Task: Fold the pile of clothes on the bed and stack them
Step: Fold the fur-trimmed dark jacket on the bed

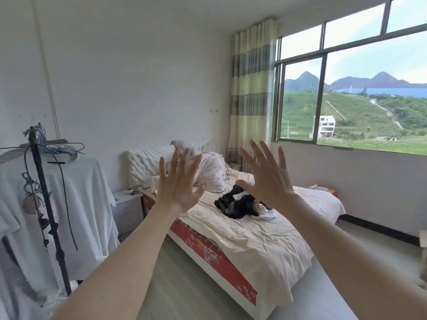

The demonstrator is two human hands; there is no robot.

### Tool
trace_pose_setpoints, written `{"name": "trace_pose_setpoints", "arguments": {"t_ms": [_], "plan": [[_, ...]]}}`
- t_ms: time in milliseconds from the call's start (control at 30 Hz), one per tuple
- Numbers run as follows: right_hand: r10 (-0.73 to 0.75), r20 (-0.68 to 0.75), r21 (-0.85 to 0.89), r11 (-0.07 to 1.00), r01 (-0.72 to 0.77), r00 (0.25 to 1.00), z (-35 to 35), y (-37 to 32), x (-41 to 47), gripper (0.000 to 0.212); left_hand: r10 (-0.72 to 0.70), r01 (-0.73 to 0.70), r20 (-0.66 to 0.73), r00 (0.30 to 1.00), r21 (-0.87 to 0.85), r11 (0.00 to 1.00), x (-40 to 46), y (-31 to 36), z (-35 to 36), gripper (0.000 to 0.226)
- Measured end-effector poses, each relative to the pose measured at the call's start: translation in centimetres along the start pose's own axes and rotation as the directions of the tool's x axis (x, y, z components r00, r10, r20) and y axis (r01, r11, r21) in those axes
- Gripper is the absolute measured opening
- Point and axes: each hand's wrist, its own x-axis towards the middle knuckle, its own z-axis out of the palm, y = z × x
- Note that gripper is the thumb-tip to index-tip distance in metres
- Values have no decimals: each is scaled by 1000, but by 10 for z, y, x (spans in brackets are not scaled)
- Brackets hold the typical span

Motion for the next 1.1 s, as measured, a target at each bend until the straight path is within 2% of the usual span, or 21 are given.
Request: {"name": "trace_pose_setpoints", "arguments": {"t_ms": [133, 300, 500, 633, 800, 1100], "plan": [[37, 38, 64, 997, -39, 999, 56, -4, 14, 85, -18, 17, 26, 999, 34, 999, 13, -18, 50, 74], [26, 59, 146, 989, -34, 998, 138, -7, 47, 84, -15, 16, 69, 998, -13, 1000, 39, -27, 125, 71], [1, 78, 311, 950, -26, 997, 246, -11, 86, 86, -85, 95, 78, 993, -137, 986, 74, -28, 220, 67], [-27, 160, 379, 925, -36, 987, 313, -11, 101, 86, -122, 157, 158, 980, -231, 960, 75, -27, 282, 64], [-28, 303, 397, 912, -99, 953, 394, -12, 118, 83, -222, 297, 299, 928, -233, 926, 71, -44, 358, 64], [-50, 499, 425, 884, -194, 865, 547, -35, 172, 82, -268, 418, 524, 809, -191, 888, 92, -96, 505, 63]]}}
